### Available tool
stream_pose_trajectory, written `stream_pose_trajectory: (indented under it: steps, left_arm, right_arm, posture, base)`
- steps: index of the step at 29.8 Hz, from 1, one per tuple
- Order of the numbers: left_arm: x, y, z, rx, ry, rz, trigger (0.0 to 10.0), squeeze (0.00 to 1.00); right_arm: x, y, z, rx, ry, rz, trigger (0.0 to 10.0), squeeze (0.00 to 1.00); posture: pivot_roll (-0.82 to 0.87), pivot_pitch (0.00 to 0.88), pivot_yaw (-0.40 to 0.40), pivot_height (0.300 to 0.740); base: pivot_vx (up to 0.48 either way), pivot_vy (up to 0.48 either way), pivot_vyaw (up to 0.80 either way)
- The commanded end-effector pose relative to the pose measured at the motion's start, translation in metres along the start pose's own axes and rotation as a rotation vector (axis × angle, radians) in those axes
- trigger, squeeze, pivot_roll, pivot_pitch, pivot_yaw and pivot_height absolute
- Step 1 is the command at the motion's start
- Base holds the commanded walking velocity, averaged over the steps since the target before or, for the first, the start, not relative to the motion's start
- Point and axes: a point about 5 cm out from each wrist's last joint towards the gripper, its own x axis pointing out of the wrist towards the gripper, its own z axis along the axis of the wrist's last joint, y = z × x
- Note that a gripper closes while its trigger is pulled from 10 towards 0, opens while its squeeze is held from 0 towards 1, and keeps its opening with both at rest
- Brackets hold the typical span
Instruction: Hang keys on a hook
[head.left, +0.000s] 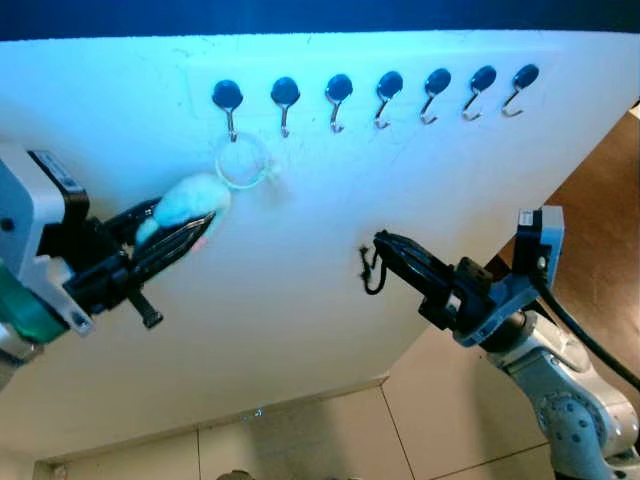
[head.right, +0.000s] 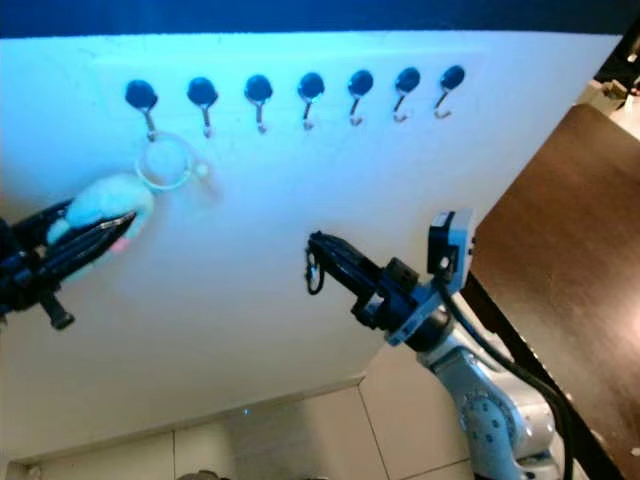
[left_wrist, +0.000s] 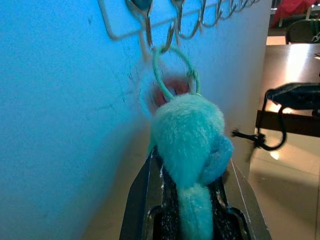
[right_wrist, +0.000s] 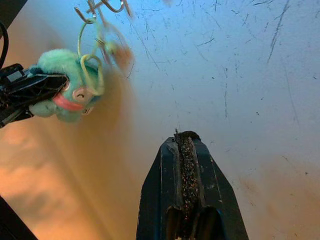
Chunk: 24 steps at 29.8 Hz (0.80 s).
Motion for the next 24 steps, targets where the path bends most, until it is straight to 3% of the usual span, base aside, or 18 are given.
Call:
stream_pose_trajectory:
  steps: [1,2,3,7,8,9,15,22,24]
  left_arm:
    - [0.004,-0.005,0.003,0.024,-0.021,-0.001,10.0,0.00]
    - [0.004,-0.005,0.003,0.024,-0.021,-0.001,10.0,0.00]
    - [0.006,-0.003,0.006,0.029,-0.038,0.015,10.0,1.00]
    - [0.003,-0.005,0.005,0.005,-0.030,-0.018,10.0,1.00]
    - [-0.005,-0.009,0.000,-0.013,0.013,-0.067,10.0,0.93]
    - [-0.008,-0.011,-0.002,-0.029,0.029,-0.094,10.0,0.00]
    - [-0.017,-0.016,-0.006,-0.066,0.051,-0.139,10.0,0.00]
    - [-0.016,-0.021,-0.001,-0.083,0.017,-0.147,10.0,0.00]
    - [-0.015,-0.022,-0.003,-0.074,0.019,-0.139,10.0,0.00]
  right_arm:
    - [0.000,0.003,0.002,-0.003,-0.001,0.008,10.0,0.00]
    - [0.000,0.003,0.002,-0.003,-0.001,0.008,10.0,0.00]
    - [0.000,0.003,0.002,-0.004,-0.002,0.010,10.0,0.00]
    - [0.001,0.003,0.004,-0.010,-0.007,0.011,10.0,0.00]
    - [0.002,0.004,0.006,-0.018,-0.017,0.012,10.0,0.00]
    - [0.003,0.004,0.008,-0.022,-0.023,0.014,10.0,0.00]
    - [0.018,0.007,0.018,-0.069,-0.067,0.024,10.0,0.00]
    - [0.032,0.011,0.026,-0.085,-0.105,0.070,10.0,0.00]
    - [0.042,0.015,0.030,-0.102,-0.115,0.118,10.0,0.00]
  posture:
    - [0.11,0.035,0.027,0.740]
    - [0.11,0.035,0.027,0.740]
    - [0.11,0.035,0.027,0.740]
    - [0.11,0.037,0.032,0.740]
    - [0.11,0.038,0.032,0.740]
    - [0.11,0.039,0.034,0.740]
    - [0.12,0.042,0.034,0.740]
    - [0.12,0.043,0.033,0.740]
    - [0.12,0.044,0.026,0.740]
  base:
    - [0.000,0.000,0.00]
    - [0.000,0.000,0.00]
    - [0.000,0.000,0.00]
    - [0.000,0.000,0.00]
    - [0.000,0.000,0.00]
    - [0.000,0.000,0.00]
    - [0.000,0.000,0.00]
    - [0.000,0.000,0.00]
    - [0.000,0.000,0.00]
